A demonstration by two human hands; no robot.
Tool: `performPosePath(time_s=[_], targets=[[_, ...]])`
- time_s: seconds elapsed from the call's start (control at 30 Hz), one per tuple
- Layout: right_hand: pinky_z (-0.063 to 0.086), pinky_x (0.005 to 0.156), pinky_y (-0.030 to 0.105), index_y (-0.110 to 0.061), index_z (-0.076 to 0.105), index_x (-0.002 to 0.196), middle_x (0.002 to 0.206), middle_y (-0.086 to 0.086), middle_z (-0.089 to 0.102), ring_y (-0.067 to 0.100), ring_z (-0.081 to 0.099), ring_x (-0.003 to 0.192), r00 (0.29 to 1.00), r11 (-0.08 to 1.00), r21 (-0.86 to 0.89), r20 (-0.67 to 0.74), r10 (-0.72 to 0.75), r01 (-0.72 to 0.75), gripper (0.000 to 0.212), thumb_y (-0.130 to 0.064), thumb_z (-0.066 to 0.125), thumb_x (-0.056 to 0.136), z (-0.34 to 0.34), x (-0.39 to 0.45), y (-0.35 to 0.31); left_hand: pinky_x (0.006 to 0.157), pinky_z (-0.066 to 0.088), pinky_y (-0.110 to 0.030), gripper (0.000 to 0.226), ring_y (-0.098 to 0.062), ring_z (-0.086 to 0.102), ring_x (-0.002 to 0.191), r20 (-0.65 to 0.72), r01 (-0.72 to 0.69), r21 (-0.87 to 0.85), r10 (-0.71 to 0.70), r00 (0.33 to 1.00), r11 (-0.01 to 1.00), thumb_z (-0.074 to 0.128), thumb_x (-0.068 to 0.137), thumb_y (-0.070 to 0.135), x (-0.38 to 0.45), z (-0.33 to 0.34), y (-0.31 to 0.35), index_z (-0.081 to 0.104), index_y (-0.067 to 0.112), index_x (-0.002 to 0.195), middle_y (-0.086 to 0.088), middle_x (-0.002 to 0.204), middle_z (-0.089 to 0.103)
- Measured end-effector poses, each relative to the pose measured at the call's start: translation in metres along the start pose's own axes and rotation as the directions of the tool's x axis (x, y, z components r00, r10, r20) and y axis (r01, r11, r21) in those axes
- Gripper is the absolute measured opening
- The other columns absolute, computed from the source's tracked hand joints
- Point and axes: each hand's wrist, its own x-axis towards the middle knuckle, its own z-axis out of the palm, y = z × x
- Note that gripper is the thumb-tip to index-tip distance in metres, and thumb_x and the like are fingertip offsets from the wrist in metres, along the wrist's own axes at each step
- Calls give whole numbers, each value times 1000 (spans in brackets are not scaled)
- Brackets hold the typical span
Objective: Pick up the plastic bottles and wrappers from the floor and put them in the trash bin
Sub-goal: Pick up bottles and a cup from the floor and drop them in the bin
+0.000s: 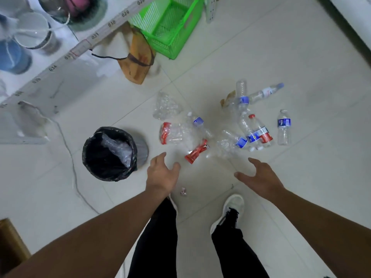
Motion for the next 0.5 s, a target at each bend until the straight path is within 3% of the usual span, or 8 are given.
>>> performPosePath(time_s=[0.23,0.37,0.5], targets=[[45,110,44,-35,38,161,156,6,46,28,52,141,994,996,50,-78,74,-70,102,-70,78,74,20,49,-21,116,39,-57,89,-39,36,147,102,-131,224,110,989,966,65,83,59,104,0,5,36,30,162,-6,162,38],[49,105,47,-33,40,159,151,8,49,33,55,135,985,995,-24,-146,87,-92,98,-68,74,73,43,127,-29,113,42,-56,100,-38,34,145,120,-215,399,181,976,891,61,73,69,193,23,-6,30,34,161,-4,163,36],[48,105,52,-32,39,157,157,10,39,42,51,135,975,992,-98,-213,58,-80,94,-54,77,74,75,227,-15,114,41,-59,105,-39,31,148,121,-247,451,215,969,858,66,65,65,277,73,-30,24,45,159,-3,166,29]])
